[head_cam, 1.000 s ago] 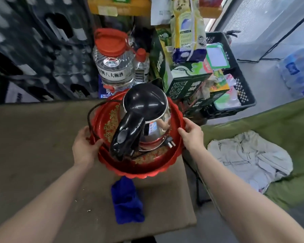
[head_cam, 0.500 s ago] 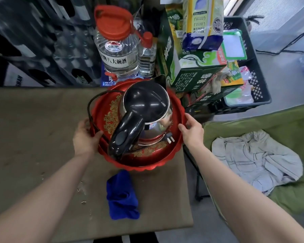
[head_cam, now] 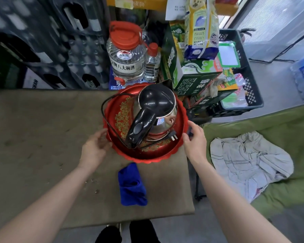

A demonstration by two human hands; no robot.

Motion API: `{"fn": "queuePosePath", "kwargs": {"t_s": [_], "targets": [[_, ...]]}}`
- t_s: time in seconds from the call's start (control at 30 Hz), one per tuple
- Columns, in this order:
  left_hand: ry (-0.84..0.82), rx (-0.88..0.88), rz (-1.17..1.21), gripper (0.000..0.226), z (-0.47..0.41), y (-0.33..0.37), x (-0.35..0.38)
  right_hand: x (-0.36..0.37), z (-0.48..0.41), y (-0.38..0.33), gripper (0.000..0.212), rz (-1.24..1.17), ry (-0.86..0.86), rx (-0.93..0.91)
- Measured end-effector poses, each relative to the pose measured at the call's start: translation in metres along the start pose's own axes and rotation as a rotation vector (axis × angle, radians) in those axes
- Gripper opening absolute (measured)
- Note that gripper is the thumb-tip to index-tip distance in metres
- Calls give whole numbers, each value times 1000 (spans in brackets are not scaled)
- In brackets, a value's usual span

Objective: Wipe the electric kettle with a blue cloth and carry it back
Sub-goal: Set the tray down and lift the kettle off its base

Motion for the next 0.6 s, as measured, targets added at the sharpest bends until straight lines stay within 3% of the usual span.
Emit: {"fn": "queuePosePath", "kwargs": {"t_s": [0.13, 0.27, 0.4, 0.6], "targets": [[-69, 192, -24, 57, 24, 50, -4, -6, 5, -56, 44, -281, 10, 9], [-155, 376, -71, 54, 52, 97, 3, 10, -22, -102, 42, -363, -164, 49], [-1, 395, -156, 62, 57, 114, 6, 35, -37, -117, 49, -362, -339, 90], [142, 336, -45, 57, 60, 113, -13, 34, -41, -113, 66, -365, -374, 109]]}}
Point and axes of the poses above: each hand's wrist, its own z-axis away from the middle knuckle, its own x-axis out of the palm, y = z × x, the point moved 9 cm from there along -z, towards the middle knuckle, and after that the axes turned 13 degrees about -z, right-handed, at the moved point
